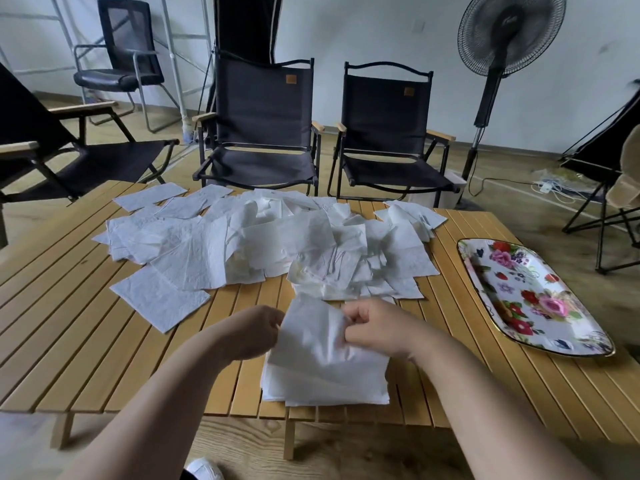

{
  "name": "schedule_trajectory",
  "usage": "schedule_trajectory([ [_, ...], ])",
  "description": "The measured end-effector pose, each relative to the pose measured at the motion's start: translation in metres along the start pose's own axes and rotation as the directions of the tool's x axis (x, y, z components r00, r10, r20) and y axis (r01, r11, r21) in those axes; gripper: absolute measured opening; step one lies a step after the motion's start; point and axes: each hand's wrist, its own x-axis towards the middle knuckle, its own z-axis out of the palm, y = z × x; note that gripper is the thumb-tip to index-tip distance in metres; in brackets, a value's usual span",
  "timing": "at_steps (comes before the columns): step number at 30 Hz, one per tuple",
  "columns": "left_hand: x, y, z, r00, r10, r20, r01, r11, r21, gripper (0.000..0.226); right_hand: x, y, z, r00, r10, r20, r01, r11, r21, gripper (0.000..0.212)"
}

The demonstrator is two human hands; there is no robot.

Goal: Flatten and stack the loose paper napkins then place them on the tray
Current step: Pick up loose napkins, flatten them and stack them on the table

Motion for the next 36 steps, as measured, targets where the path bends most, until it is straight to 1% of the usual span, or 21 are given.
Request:
schedule_trajectory([
  [1,0.001,0.000,-0.002,0.999,0.000,-0.040,-0.002,0.999,-0.049,0.018,0.004,0.004,0.002,0.999,0.038,-0.017,-0.040,0.991,-0.128,0.010],
  [2,0.002,0.001,-0.004,0.998,-0.007,-0.066,-0.002,0.992,-0.125,0.018,0.006,0.008,0.004,0.997,0.070,-0.030,-0.075,0.975,-0.210,0.008],
  [3,0.001,0.001,-0.007,0.998,-0.021,-0.066,0.006,0.976,-0.218,0.023,0.008,0.011,0.005,0.996,0.084,-0.039,-0.091,0.965,-0.247,0.004],
  [4,0.000,0.002,-0.008,0.999,-0.037,-0.038,0.024,0.951,-0.309,0.030,0.009,0.013,0.005,0.995,0.091,-0.052,-0.101,0.963,-0.251,0.005],
  [5,-0.001,0.003,-0.009,0.999,-0.046,-0.013,0.038,0.931,-0.362,0.036,0.008,0.013,0.005,0.994,0.089,-0.063,-0.101,0.966,-0.239,0.007],
  [7,-0.004,0.005,-0.007,0.999,-0.035,-0.012,0.029,0.945,-0.325,0.037,0.005,0.009,0.004,0.995,0.076,-0.060,-0.087,0.973,-0.212,0.010],
  [9,-0.003,0.005,-0.004,0.999,0.006,-0.053,-0.018,0.971,-0.240,0.029,0.002,0.007,0.002,0.996,0.070,-0.050,-0.078,0.980,-0.185,0.018],
  [12,-0.002,0.006,-0.006,0.991,0.042,-0.128,-0.076,0.960,-0.270,0.019,-0.002,0.008,-0.005,0.994,0.095,-0.057,-0.100,0.991,-0.089,0.032],
  [14,-0.003,0.004,-0.012,0.991,0.044,-0.124,-0.089,0.918,-0.385,0.021,-0.006,0.008,-0.014,0.990,0.108,-0.086,-0.115,0.990,-0.079,0.033],
  [16,-0.006,0.002,-0.018,0.999,0.044,-0.031,-0.054,0.818,-0.573,0.026,-0.010,0.011,-0.022,0.988,0.137,-0.077,-0.141,0.989,-0.042,0.029],
  [17,-0.008,0.001,-0.019,0.999,0.046,0.027,-0.019,0.783,-0.622,0.027,-0.010,0.014,-0.024,0.985,0.159,-0.066,-0.160,0.987,-0.016,0.026],
  [18,-0.010,0.000,-0.020,0.996,0.045,0.079,0.014,0.780,-0.625,0.026,-0.011,0.016,-0.024,0.981,0.183,-0.068,-0.185,0.983,-0.014,0.023],
  [20,-0.013,0.000,-0.019,0.985,0.014,0.170,0.084,0.829,-0.553,0.019,-0.009,0.022,-0.021,0.970,0.226,-0.087,-0.233,0.969,-0.077,0.022],
  [22,-0.013,0.000,-0.016,0.972,-0.049,0.228,0.150,0.882,-0.448,0.015,-0.009,0.025,-0.017,0.959,0.267,-0.091,-0.278,0.948,-0.155,0.022],
  [24,-0.010,-0.002,-0.014,0.961,-0.115,0.250,0.201,0.914,-0.351,0.019,-0.008,0.028,-0.017,0.951,0.299,-0.083,-0.310,0.928,-0.205,0.019],
  [26,-0.007,-0.002,-0.012,0.949,-0.169,0.267,0.236,0.941,-0.242,0.021,-0.007,0.030,-0.016,0.946,0.313,-0.089,-0.325,0.923,-0.207,0.017],
  [29,-0.004,-0.004,-0.008,0.935,-0.205,0.291,0.243,0.965,-0.101,0.016,-0.002,0.031,-0.009,0.952,0.267,-0.146,-0.294,0.932,-0.212,0.015],
  [31,-0.003,-0.006,-0.007,0.937,-0.212,0.277,0.238,0.969,-0.066,0.009,0.002,0.033,-0.007,0.950,0.247,-0.192,-0.287,0.933,-0.217,0.015],
  [32,-0.003,-0.007,-0.007,0.941,-0.214,0.261,0.239,0.969,-0.067,0.008,0.005,0.034,-0.008,0.939,0.244,-0.241,-0.295,0.933,-0.207,0.016],
  [35,0.000,-0.009,-0.006,0.962,-0.230,0.149,0.242,0.968,-0.072,0.014,0.009,0.043,-0.020,0.855,0.222,-0.469,-0.312,0.942,-0.123,0.024],
  [36,0.003,-0.010,-0.006,0.968,-0.235,0.088,0.242,0.966,-0.086,0.018,0.010,0.048,-0.023,0.837,0.202,-0.508,-0.301,0.946,-0.121,0.027],
])
